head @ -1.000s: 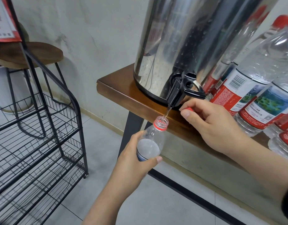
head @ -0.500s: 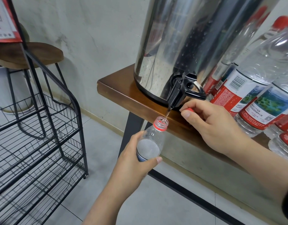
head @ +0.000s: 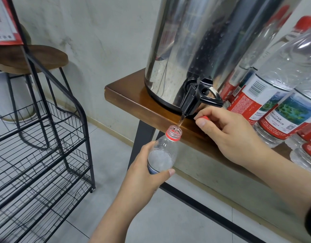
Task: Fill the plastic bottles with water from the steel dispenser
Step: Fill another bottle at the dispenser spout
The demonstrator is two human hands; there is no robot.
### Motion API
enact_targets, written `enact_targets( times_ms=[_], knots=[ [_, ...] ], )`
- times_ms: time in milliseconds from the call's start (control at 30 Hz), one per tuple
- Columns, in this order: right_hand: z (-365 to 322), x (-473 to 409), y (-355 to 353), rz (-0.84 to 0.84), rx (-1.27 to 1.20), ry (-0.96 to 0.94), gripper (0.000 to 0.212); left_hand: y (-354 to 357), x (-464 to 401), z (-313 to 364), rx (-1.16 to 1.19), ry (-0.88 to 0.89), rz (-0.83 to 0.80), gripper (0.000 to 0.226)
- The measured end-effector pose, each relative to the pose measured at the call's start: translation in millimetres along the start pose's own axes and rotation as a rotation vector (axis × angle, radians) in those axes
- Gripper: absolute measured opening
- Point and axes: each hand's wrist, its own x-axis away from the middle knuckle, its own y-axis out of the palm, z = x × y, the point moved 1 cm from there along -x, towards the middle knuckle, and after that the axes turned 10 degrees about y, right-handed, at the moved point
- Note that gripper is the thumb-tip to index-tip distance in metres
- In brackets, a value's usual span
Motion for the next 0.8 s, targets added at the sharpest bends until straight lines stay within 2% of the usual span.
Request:
enact_targets(
  times_ms=[800],
  knots=[
    [0.0,-0.6,-0.1,0.001,0.006,-0.007,0.036,-0.7,-0.3,1.4,-0.003,-0.003,0.003,0.07]
  ],
)
